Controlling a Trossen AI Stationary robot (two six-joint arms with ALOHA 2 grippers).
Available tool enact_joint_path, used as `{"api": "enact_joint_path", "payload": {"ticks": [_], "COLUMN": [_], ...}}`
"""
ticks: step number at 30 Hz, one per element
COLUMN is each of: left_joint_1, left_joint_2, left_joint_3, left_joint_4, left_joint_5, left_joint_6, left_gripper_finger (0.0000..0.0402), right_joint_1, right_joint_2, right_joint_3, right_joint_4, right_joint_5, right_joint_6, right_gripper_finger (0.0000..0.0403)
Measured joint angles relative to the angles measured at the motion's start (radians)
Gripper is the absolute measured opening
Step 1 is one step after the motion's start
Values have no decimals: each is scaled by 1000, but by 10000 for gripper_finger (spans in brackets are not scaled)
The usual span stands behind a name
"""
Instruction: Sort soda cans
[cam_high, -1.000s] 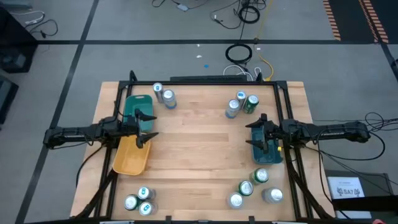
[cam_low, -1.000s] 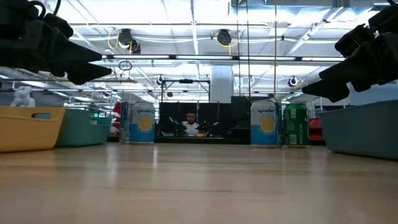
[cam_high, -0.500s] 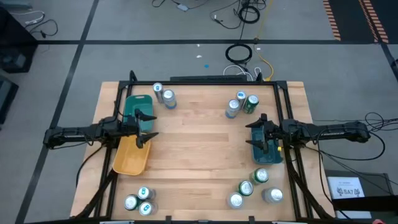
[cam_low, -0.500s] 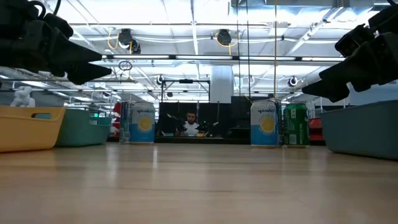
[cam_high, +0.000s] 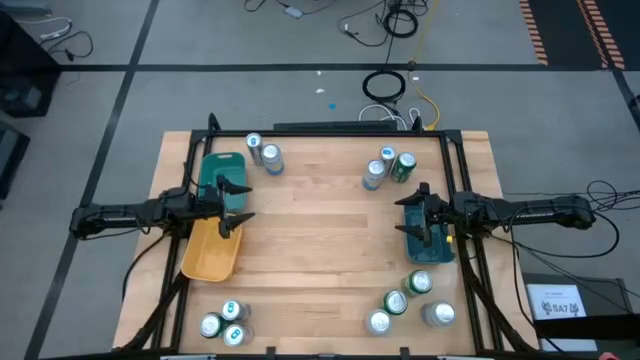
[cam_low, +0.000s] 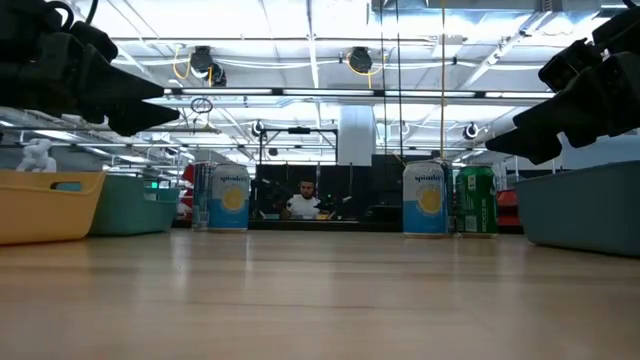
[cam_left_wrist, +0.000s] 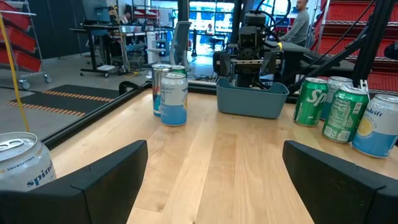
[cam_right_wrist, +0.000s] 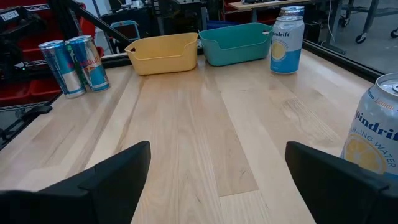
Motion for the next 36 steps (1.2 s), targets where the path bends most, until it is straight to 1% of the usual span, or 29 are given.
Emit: {"api": "enact_joint_path", "payload": {"ticks": [25,26,27,30,33,34,36], "left_joint_1": [0,0,0,0,1,0,0], "left_joint_2": [0,0,0,0,1,1,1], "left_joint_3": [0,0,0,0,0,0,0], "left_joint_4": [1,7,14,63,75,81,94], "left_joint_5": [0,0,2,21,-67,-84,-86], "left_joint_6": [-2,-25,-87,-338,-491,-529,-600], "left_gripper_finger": [382,382,382,382,382,382,382], "right_joint_1": [0,0,0,0,0,0,0], "right_joint_2": [0,0,0,0,0,0,0], "right_joint_3": [0,0,0,0,0,0,0], "right_joint_4": [0,0,0,0,0,0,0], "right_joint_5": [3,3,3,4,4,4,5], "right_joint_6": [0,0,0,0,0,0,0], "right_gripper_finger": [365,365,365,365,365,365,365]}}
